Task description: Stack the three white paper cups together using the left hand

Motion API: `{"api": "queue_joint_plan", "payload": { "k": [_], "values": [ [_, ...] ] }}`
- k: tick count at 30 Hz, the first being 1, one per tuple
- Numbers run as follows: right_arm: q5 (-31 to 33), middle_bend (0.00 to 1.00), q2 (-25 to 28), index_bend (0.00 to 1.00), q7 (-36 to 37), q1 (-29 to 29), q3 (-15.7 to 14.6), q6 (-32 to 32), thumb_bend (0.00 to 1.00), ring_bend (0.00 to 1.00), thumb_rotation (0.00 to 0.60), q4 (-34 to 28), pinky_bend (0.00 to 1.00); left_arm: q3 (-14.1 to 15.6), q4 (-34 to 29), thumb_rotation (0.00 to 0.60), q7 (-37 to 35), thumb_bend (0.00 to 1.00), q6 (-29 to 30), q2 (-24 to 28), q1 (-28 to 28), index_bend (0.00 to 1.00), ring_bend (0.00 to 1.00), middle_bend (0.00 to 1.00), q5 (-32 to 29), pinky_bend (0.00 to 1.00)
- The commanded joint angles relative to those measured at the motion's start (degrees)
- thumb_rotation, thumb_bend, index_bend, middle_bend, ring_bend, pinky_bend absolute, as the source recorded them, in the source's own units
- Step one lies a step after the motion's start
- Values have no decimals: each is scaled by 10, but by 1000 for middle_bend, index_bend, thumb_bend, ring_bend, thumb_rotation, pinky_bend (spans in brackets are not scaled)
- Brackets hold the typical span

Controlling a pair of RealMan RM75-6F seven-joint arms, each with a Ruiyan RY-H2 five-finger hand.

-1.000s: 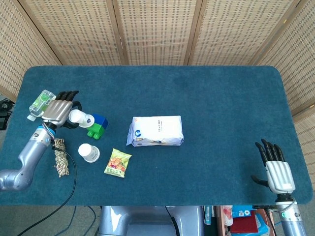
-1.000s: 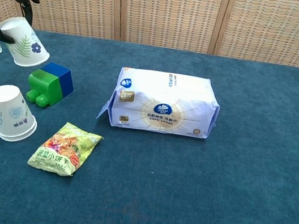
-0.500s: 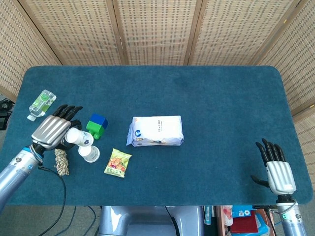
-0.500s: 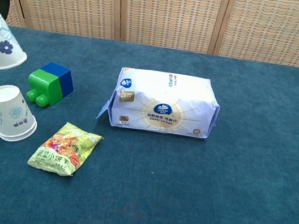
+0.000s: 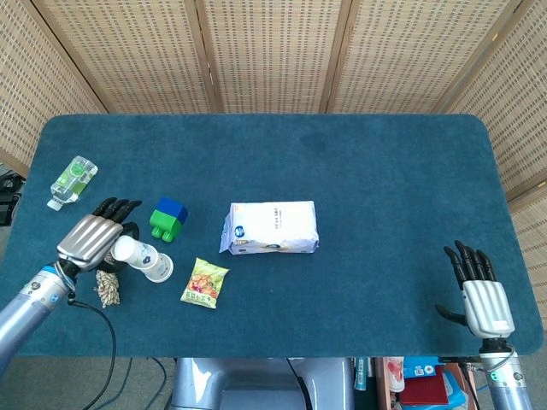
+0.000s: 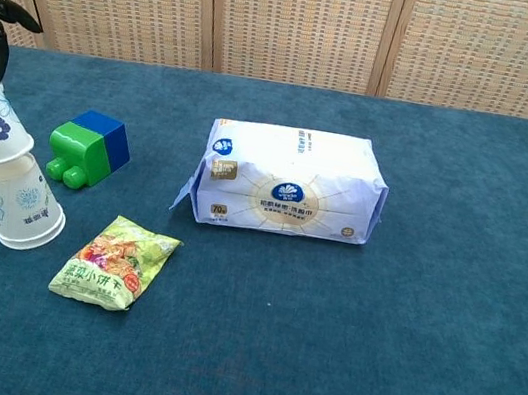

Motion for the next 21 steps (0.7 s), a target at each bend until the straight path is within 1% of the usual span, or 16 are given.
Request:
{"api": "queue_joint_plan", "payload": {
  "k": [1, 14, 21],
  "values": [
    [0, 0, 0, 32, 1, 0, 0, 0, 52, 0, 600, 0, 0, 5, 6, 600, 6, 268, -6, -8, -2, 444, 0, 51, -3, 0],
    [-2, 0, 0, 32, 4, -1, 0, 4, 52, 0, 600, -1, 0, 8, 28, 600, 26, 269, -2, -42, -5, 444, 0, 50, -18, 0],
    [-3, 0, 0, 32, 8, -2, 2, 8, 52, 0, 600, 0, 0, 11, 42, 600, 41, 268, -5, -67, -10, 444, 0, 6, -30, 0]
  ]
}}
